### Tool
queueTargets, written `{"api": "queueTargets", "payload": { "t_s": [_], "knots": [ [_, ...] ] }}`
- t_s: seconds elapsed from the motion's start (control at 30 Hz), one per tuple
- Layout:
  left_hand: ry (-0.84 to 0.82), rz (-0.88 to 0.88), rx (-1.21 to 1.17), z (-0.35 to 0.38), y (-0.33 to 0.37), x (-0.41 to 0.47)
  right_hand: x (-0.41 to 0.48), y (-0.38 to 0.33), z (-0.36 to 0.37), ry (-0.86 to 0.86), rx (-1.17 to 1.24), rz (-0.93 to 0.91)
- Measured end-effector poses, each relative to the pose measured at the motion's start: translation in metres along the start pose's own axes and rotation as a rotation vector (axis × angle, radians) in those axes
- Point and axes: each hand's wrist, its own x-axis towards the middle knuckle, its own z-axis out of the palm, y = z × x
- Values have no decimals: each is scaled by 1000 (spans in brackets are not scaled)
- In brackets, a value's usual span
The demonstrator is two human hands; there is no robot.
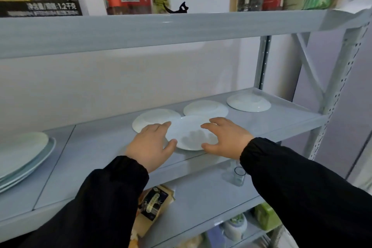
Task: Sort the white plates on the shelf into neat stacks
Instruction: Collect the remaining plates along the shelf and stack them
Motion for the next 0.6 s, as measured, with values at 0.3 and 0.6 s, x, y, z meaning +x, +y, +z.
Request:
{"api": "queueTargets", "payload": {
  "t_s": [0.3, 0.6],
  "knots": [
    [-49, 22, -2, 16, 21, 7, 1, 11, -2, -20, 22, -29],
    [-274, 203, 22, 42, 21, 24, 11, 3, 0, 3, 15, -5]
  ]
}}
